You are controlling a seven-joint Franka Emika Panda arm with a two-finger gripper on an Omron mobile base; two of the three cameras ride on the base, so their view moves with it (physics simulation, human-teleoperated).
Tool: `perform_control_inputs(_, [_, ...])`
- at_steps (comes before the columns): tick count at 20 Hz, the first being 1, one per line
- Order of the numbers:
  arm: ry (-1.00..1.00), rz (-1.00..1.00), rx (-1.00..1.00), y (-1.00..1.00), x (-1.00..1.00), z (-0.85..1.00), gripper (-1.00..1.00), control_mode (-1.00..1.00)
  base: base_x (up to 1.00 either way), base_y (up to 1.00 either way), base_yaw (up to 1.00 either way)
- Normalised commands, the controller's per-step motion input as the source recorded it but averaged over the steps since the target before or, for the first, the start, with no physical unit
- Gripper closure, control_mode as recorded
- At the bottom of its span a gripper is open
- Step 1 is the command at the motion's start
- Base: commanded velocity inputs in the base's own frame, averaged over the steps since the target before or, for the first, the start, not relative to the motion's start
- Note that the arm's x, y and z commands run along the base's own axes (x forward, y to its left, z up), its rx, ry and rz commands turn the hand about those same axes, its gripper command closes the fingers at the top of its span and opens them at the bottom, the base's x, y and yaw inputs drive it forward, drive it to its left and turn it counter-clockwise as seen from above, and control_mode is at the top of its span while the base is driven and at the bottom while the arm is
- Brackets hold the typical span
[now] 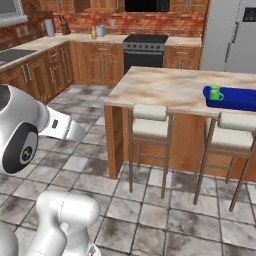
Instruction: There is a tray on the dining counter. Grab the cup, mug, and pitcher and place them on the tray. The pitcher may be placed next to the tray if it cannot fit the tray.
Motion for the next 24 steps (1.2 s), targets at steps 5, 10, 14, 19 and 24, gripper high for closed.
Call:
perform_control_inputs(5, [0.00,0.00,0.00,0.00,0.00,0.00,-1.00,1.00,0.00,1.00,0.00])
perform_control_inputs(10, [0.00,0.00,0.00,0.00,0.00,0.00,-1.00,1.00,0.00,1.00,0.00])
perform_control_inputs(14, [0.00,0.00,0.00,0.00,0.00,0.00,-1.00,1.00,0.00,1.00,0.00])
perform_control_inputs(19, [0.00,0.00,0.00,0.00,0.00,0.00,-1.00,1.00,0.01,1.00,0.00])
perform_control_inputs(24, [0.00,0.00,0.00,0.00,0.00,0.00,-1.00,1.00,0.42,0.96,0.00])
